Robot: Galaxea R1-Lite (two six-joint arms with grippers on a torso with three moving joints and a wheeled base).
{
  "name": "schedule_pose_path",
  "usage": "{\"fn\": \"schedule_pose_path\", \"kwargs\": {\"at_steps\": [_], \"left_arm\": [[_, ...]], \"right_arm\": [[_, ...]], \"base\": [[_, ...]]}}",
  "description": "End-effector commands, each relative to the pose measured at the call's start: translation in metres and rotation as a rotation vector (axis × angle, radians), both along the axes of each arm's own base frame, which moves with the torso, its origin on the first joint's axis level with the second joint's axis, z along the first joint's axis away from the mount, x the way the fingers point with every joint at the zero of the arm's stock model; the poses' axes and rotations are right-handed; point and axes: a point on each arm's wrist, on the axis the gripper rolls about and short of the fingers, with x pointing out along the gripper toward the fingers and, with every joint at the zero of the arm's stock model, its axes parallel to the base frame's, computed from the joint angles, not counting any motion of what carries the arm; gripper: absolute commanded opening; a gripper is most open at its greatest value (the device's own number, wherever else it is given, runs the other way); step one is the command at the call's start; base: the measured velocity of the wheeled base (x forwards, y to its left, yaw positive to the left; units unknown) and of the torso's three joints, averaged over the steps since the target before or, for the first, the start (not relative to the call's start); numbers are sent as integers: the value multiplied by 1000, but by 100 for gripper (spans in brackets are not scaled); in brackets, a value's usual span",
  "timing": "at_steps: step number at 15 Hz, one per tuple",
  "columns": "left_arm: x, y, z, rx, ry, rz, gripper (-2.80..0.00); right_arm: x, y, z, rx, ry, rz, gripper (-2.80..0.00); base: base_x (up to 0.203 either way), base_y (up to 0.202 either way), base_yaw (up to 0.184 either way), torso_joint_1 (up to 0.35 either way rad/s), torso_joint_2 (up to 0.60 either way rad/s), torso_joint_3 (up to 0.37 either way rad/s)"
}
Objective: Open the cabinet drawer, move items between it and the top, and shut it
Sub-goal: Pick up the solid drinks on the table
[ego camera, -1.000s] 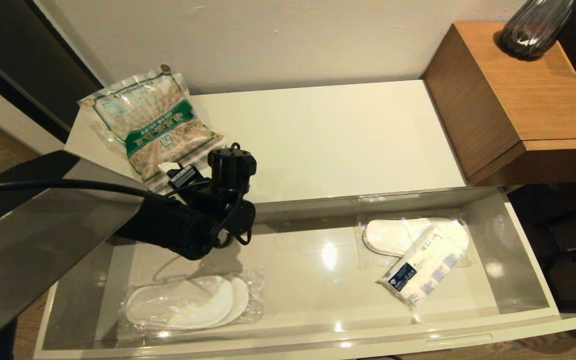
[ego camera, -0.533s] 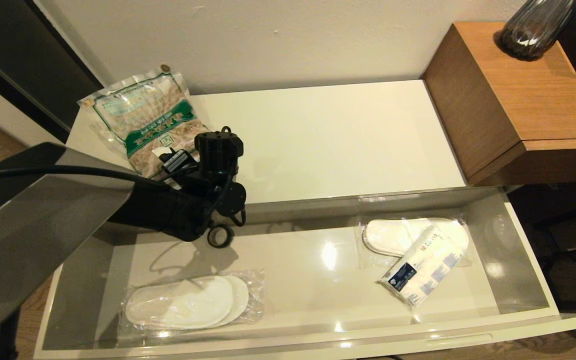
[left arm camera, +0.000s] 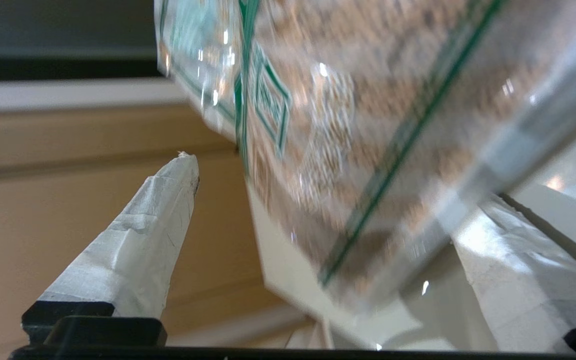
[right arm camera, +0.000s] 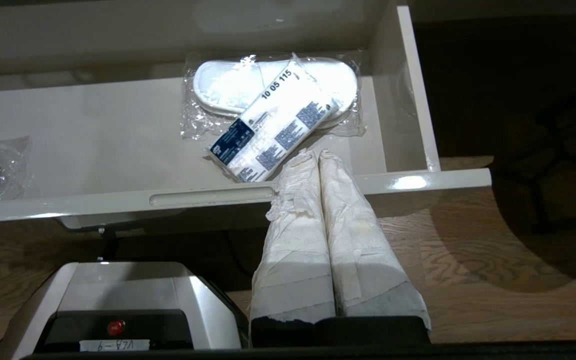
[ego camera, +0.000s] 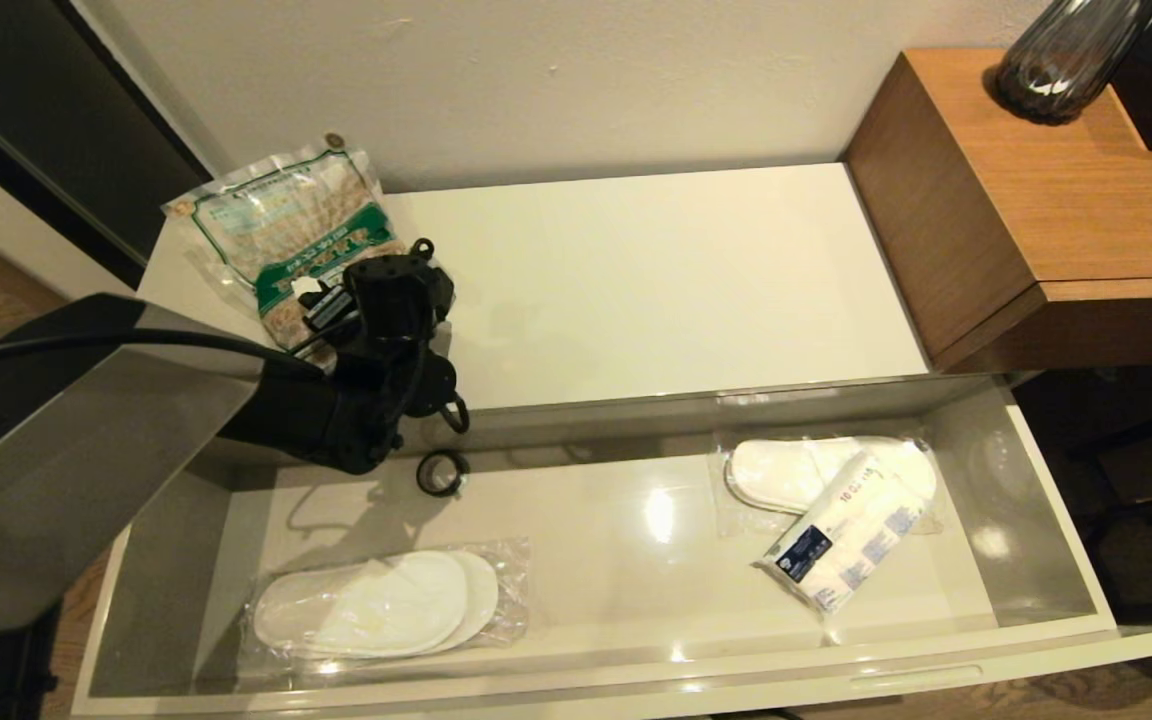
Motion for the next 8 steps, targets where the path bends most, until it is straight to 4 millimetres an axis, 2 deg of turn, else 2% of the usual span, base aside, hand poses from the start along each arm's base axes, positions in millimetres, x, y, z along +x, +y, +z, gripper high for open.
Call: {"fn": "schedule_pose_path", "kwargs": {"at_steps": [1, 8], "left_arm": [[2, 1, -17, 19, 38, -55, 0], [-4, 2, -30, 68, 114, -224, 0]], "right_arm": [[0, 0, 0, -1, 3, 1, -280], [0, 0, -1, -1, 4, 1, -280]], "base": [[0, 0, 0, 0, 0, 0], [0, 0, 0, 0, 0, 0]]}}
